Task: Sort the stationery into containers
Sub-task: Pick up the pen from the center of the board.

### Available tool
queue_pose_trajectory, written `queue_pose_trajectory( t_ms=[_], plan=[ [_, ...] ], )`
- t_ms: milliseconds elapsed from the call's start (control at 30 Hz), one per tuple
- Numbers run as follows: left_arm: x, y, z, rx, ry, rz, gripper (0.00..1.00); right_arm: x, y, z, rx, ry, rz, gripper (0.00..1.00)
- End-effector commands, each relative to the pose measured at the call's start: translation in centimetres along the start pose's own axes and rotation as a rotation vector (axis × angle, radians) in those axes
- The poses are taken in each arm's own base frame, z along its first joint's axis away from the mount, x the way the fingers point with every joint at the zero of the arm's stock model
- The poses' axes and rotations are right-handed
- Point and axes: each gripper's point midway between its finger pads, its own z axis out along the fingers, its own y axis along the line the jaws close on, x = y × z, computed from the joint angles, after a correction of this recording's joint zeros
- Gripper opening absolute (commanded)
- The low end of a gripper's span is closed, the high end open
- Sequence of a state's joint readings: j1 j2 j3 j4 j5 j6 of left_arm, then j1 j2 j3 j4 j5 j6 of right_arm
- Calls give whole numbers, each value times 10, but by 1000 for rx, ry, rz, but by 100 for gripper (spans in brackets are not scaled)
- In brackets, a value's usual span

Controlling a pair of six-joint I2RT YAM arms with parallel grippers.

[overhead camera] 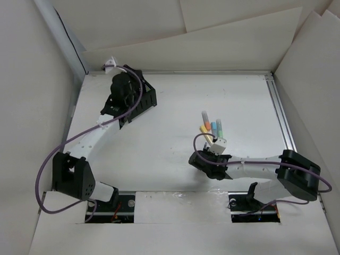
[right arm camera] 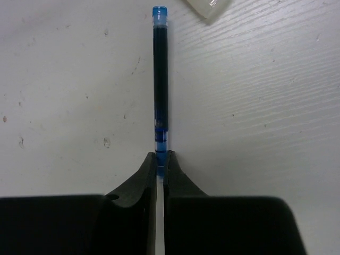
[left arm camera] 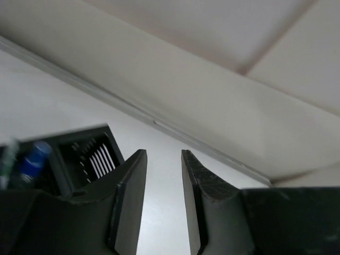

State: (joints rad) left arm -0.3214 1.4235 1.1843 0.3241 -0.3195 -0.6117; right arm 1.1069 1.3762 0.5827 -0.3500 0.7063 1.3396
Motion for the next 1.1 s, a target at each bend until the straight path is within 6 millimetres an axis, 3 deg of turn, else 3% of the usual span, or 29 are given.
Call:
queue_pose_trajectory(
  t_ms=[0,33,167,267,400,500,567,733,900,1067],
  plan=[
    [74,-34,-27,140,187,-79,25,-3,5,-6,-19,5,12,0],
    [93,-48,-40,153,225,-64,24,-6,10,-8,-41,0,18,0],
    [150,-47,-67,199,393,-21,23,-14,15,-23,-138,-2,0,0],
    [174,-44,-82,244,515,12,23,-30,24,-40,-244,-35,-25,0],
    [212,-46,-110,349,729,53,36,-45,44,-69,-425,-44,-49,0],
    [230,-53,-140,496,855,31,50,-57,52,-84,-507,-74,-80,0],
    [229,-63,-150,560,872,-19,57,-57,54,-88,-534,-76,-118,0],
    [252,-79,-187,709,987,-11,58,-62,64,-94,-573,-91,-130,0],
    [276,-97,-203,755,1044,52,58,-61,67,-95,-587,-90,-135,0],
    [285,-106,-211,788,1058,59,54,-62,69,-95,-587,-92,-144,0]
  ],
)
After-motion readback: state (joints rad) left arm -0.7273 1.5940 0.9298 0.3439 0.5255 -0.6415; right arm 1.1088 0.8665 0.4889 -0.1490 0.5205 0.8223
